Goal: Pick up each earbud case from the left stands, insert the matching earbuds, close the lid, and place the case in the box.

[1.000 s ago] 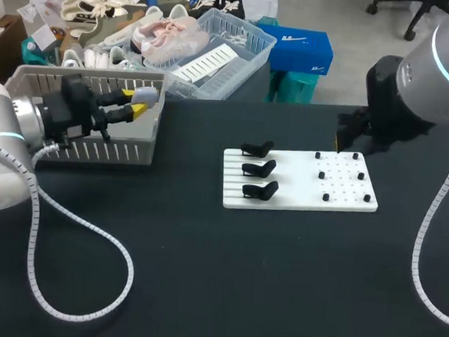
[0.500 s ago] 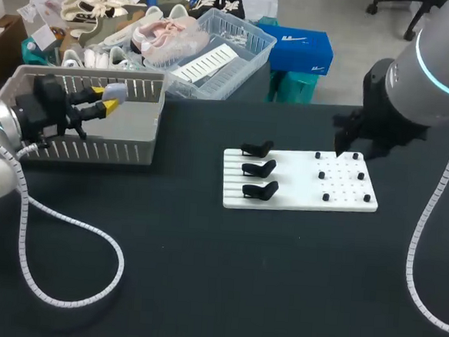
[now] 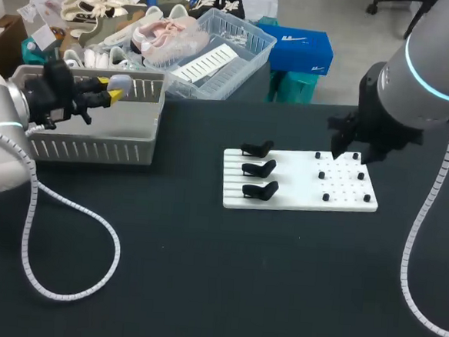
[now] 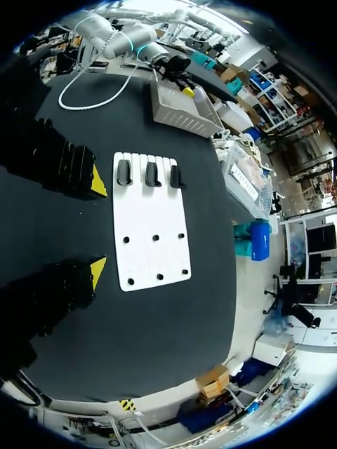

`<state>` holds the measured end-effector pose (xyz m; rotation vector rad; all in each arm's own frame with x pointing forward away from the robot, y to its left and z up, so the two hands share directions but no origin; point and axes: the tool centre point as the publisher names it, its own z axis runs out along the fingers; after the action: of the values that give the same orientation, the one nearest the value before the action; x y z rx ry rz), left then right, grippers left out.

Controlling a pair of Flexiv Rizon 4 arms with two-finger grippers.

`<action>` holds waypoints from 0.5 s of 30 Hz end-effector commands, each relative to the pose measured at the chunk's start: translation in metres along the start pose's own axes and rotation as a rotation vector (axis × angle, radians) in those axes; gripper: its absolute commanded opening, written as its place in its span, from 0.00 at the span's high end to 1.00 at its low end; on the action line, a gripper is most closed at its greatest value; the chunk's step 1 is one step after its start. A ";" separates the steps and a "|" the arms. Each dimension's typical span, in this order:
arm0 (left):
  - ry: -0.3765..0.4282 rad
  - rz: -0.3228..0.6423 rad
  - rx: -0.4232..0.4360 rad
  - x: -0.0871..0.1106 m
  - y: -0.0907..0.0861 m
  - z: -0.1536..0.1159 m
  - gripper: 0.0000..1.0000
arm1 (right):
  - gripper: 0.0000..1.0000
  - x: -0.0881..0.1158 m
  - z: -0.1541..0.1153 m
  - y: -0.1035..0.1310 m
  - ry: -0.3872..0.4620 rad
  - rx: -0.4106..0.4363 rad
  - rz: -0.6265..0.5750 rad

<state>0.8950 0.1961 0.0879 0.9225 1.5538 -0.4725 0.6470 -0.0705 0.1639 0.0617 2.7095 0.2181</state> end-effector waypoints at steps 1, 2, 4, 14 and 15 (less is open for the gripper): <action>0.003 -0.005 0.032 0.002 0.007 0.012 0.51 | 0.52 0.003 0.000 -0.001 -0.007 0.004 0.007; 0.002 -0.007 0.033 0.003 0.006 0.012 0.51 | 0.52 0.004 0.000 -0.001 -0.008 0.003 0.009; 0.002 -0.011 0.034 0.003 0.002 0.012 0.27 | 0.52 0.005 0.001 -0.002 -0.008 0.002 0.013; -0.029 -0.016 0.057 -0.005 -0.023 0.001 0.00 | 0.52 0.008 0.001 -0.005 -0.013 -0.006 0.025; -0.035 -0.014 0.062 -0.006 -0.026 0.001 0.00 | 0.52 0.008 0.001 -0.005 -0.014 -0.006 0.026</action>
<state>0.8885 0.1776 0.0853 0.9544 1.5254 -0.5595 0.6446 -0.0728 0.1598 0.0924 2.7098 0.2308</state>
